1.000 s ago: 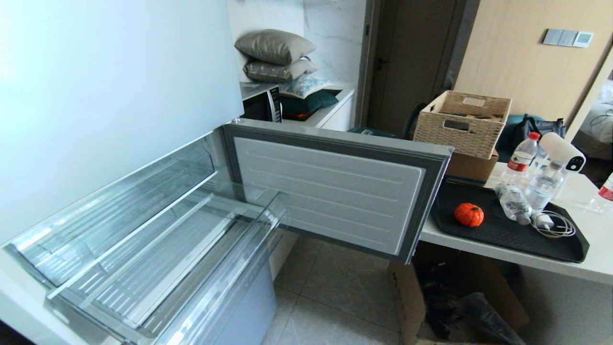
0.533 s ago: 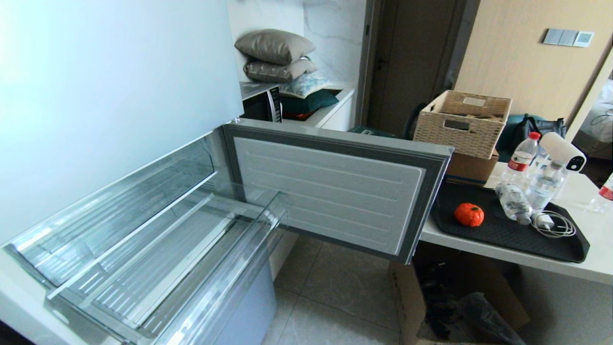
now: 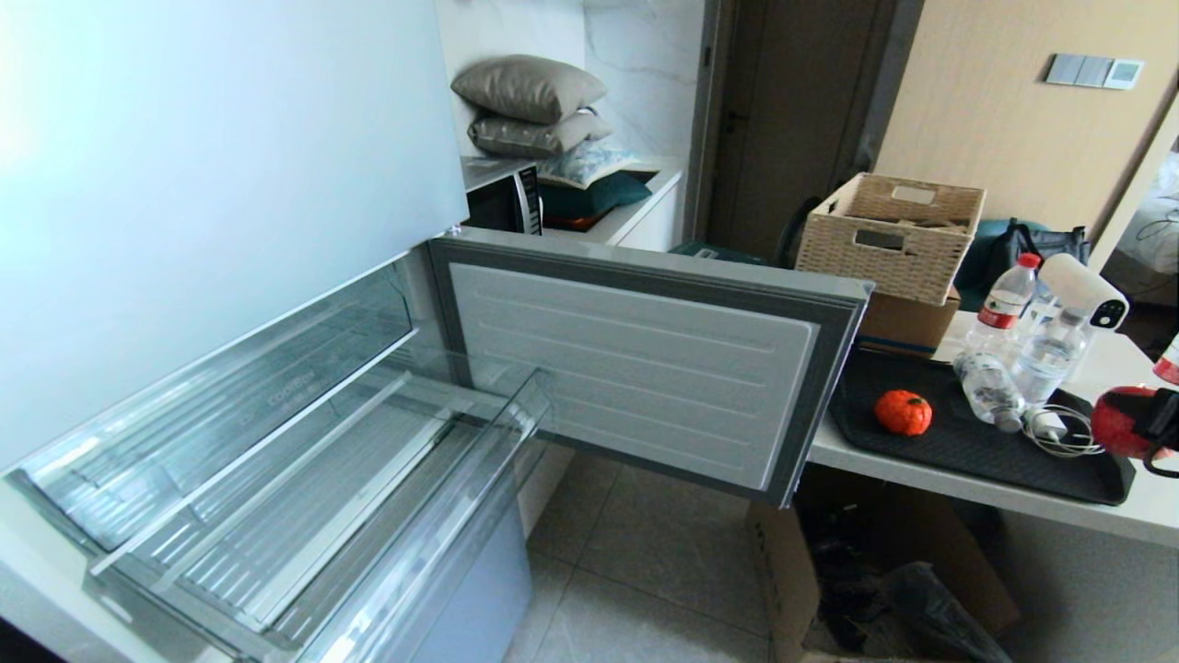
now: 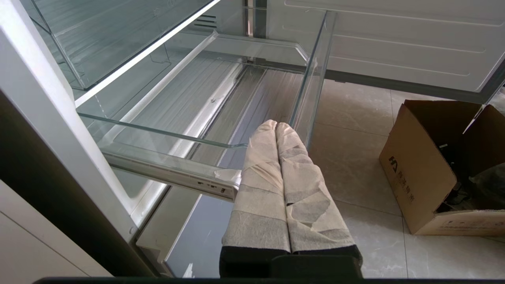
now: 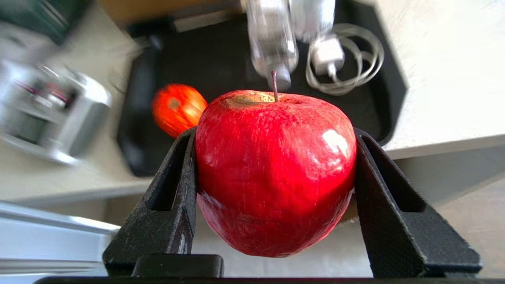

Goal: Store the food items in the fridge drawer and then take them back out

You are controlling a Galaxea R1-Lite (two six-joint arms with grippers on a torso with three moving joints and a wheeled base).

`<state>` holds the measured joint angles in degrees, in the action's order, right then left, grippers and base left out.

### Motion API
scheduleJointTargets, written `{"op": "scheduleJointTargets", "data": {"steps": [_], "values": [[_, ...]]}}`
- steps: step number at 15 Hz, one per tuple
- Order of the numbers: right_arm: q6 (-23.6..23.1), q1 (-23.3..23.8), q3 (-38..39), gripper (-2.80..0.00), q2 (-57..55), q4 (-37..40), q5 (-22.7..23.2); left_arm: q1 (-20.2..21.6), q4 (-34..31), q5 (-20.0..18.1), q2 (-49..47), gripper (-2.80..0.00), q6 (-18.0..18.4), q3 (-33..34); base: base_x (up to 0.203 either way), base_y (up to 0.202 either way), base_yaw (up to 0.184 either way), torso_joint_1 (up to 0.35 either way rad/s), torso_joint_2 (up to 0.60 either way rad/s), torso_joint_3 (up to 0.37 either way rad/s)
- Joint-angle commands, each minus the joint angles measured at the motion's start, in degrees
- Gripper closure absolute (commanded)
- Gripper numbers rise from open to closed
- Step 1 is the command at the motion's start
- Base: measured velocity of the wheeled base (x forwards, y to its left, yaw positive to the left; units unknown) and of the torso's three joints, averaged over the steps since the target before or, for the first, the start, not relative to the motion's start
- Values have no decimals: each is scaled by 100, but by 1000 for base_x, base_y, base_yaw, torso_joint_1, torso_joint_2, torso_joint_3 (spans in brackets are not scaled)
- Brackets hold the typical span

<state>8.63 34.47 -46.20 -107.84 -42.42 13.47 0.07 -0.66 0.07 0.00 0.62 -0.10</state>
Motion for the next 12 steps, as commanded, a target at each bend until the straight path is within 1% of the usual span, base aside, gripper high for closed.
{"op": "scheduleJointTargets", "data": {"steps": [1, 4, 7, 9, 12], "values": [[-78, -56, -597, 0, -1219, -55, -7, 1, 0, 1, -9, 0, -1, 1, 0, 0, 0, 0, 0, 0], [-212, -256, -1630, 0, -2145, -17, -230, 1, -4, 1, -9, 0, -1, 1, 0, 0, 0, 0, 0, 0], [-603, -456, -2486, 0, -2827, 163, -433, 1, 4, 1, -9, 0, 5, 1, 0, 0, 0, 0, 0, 0], [-660, -696, -2812, 0, -3010, 182, -435, 1, 4, 1, -9, 0, -1, 1, 0, 0, 0, 0, 0, 0], [-648, -950, -2964, 0, -3092, 182, -431, 1, 1, 1, -9, 0, 2, 1, 0, 0, 0, 0, 0, 0]]}}
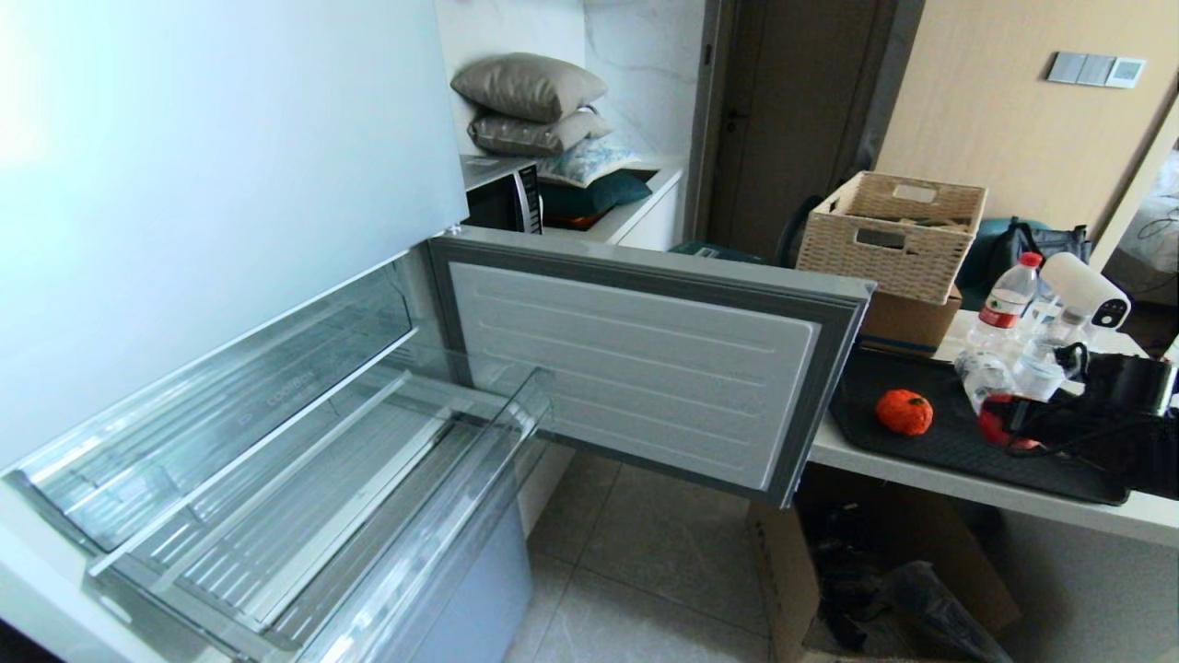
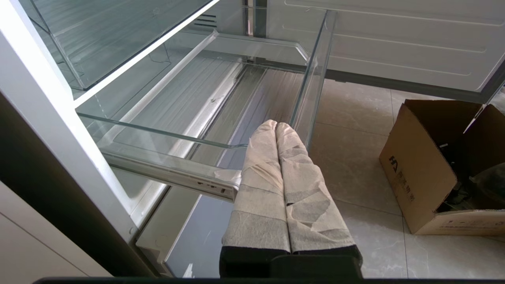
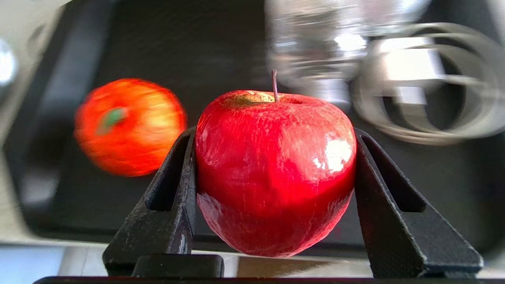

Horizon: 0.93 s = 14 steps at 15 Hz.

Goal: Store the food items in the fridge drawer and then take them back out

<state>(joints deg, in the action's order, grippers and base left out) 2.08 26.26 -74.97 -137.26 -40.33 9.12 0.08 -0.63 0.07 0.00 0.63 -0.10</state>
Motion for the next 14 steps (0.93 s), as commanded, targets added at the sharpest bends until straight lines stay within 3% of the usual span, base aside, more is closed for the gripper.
{"op": "scheduleJointTargets", "data": {"steps": [1, 14], "values": [[13, -220, -137, 0, -159, -23, -3, 1, -5, 1, -9, 0, -2, 1, 0, 0, 0, 0, 0, 0], [18, -290, -306, 0, -396, 104, -155, 1, 1, 1, -9, 0, -2, 1, 0, 0, 0, 0, 0, 0]]}}
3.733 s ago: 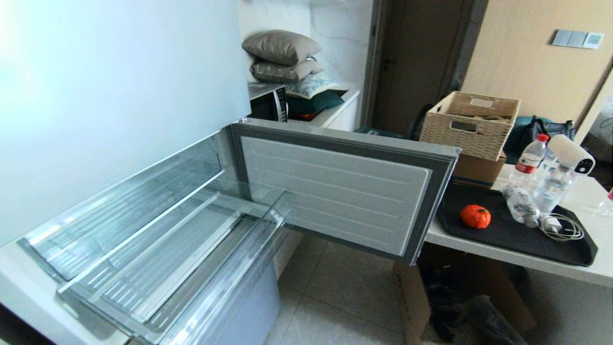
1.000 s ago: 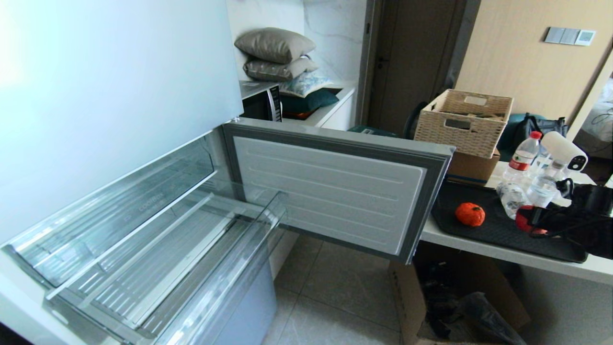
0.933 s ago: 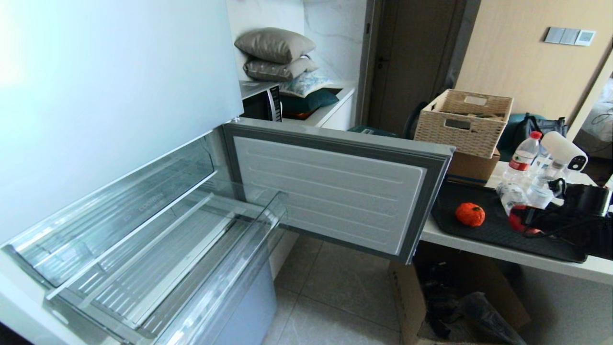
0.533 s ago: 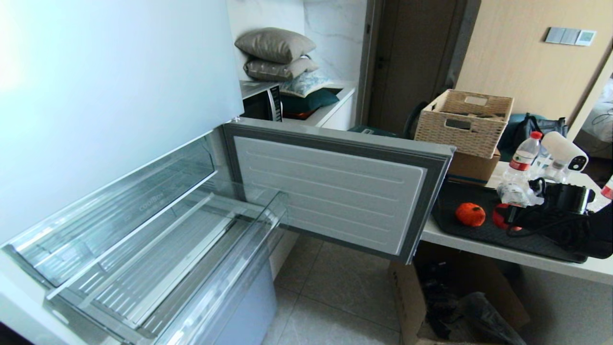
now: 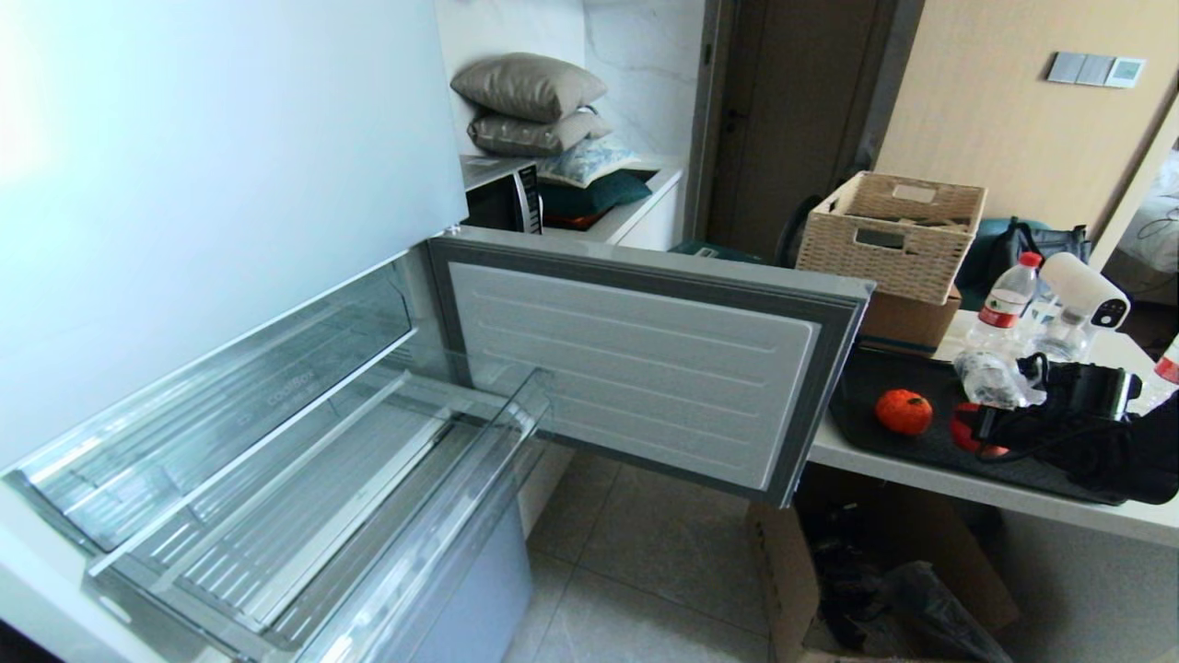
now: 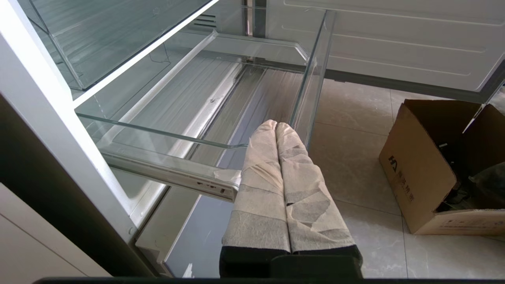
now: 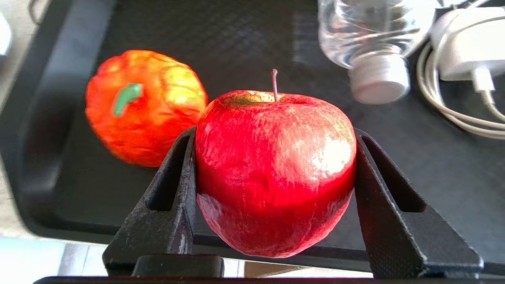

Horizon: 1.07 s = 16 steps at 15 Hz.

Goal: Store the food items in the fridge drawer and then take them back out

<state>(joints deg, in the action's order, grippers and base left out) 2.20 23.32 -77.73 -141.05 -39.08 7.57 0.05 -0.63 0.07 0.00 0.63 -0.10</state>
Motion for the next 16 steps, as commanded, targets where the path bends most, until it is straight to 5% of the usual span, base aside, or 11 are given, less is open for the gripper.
{"op": "scheduleJointTargets", "data": {"steps": [1, 2, 10, 16], "values": [[9, 6, -32, 0, -37, -20, -38, 4, 2, 1, -9, 0, -1, 1, 0, 0, 0, 0, 0, 0], [33, 6, -32, -280, -37, -20, -87, 4, 2, 1, -9, 0, 2, 1, 0, 0, 0, 0, 0, 0], [71, 151, -102, -280, 78, 191, -89, 4, 2, 1, -9, 0, -2, 1, 0, 0, 0, 0, 0, 0], [312, 175, 723, -280, 1716, 273, -77, 4, -1, 1, -9, 0, 4, 1, 0, 0, 0, 0, 0, 0]]}}
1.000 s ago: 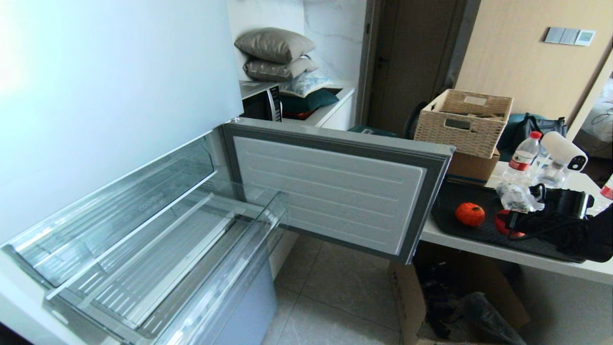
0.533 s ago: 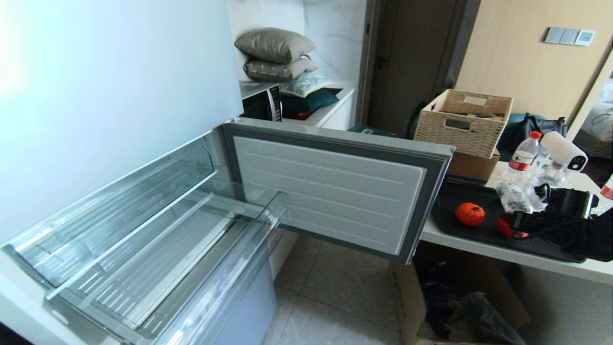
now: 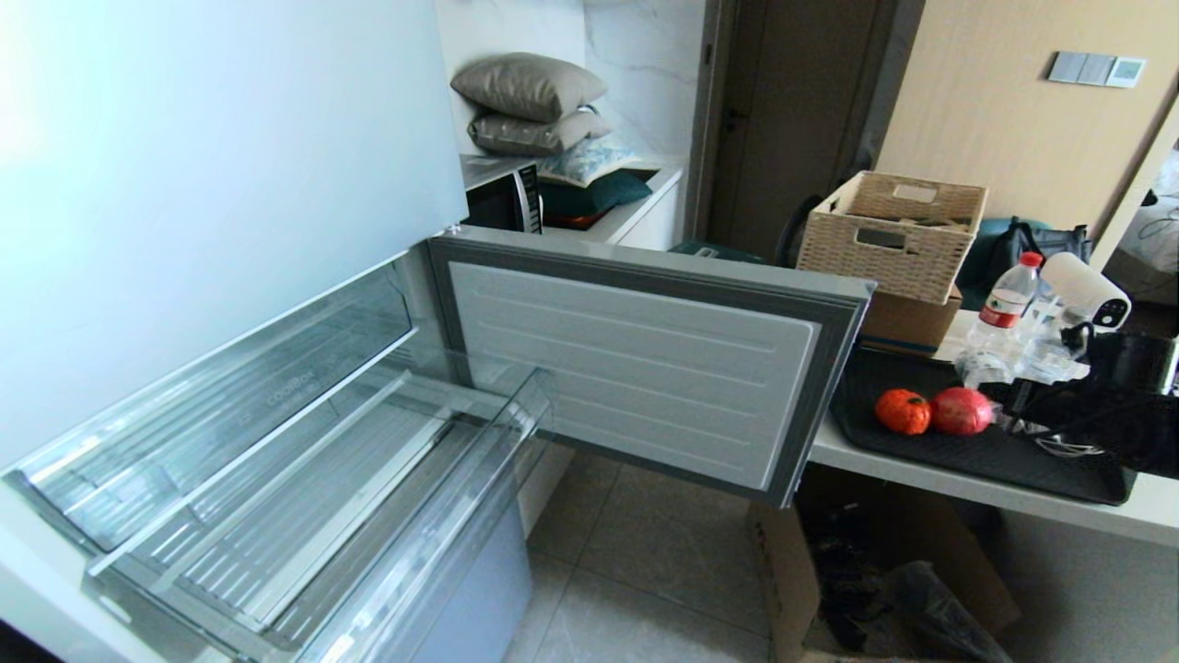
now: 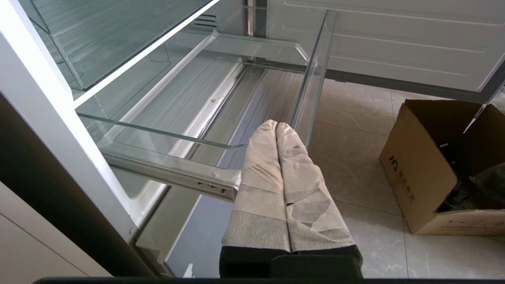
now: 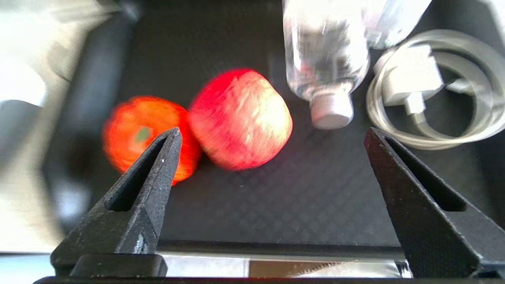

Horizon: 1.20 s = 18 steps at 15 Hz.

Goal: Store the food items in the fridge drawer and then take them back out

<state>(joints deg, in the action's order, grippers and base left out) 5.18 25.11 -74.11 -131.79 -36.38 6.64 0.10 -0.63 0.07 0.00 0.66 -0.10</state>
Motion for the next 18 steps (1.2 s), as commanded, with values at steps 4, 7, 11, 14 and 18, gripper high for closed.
{"op": "scheduleJointTargets", "data": {"steps": [4, 7, 11, 14, 18], "values": [[40, -95, 2067, 0, 2846, 322, 73, -1, -7, 1, -9, 0, -4, 1, 0, 0, 0, 0, 0, 0], [54, -210, 3199, 0, 4595, 832, 358, -1, 2, 1, -9, 0, -4, 1, 0, 0, 0, 0, 0, 0], [-173, -806, 4637, 0, 7321, 1965, 798, -1, -6, 1, -9, 0, 4, 1, 0, 0, 0, 0, 0, 0], [-411, -1630, 5789, 0, 9163, 2629, 794, -1, -5, 1, -9, 0, -4, 1, 0, 0, 0, 0, 0, 0], [-782, -2050, 6822, 0, 11402, 2894, 437, -1, 2, 1, -9, 0, 1, 1, 0, 0, 0, 0, 0, 0]]}}
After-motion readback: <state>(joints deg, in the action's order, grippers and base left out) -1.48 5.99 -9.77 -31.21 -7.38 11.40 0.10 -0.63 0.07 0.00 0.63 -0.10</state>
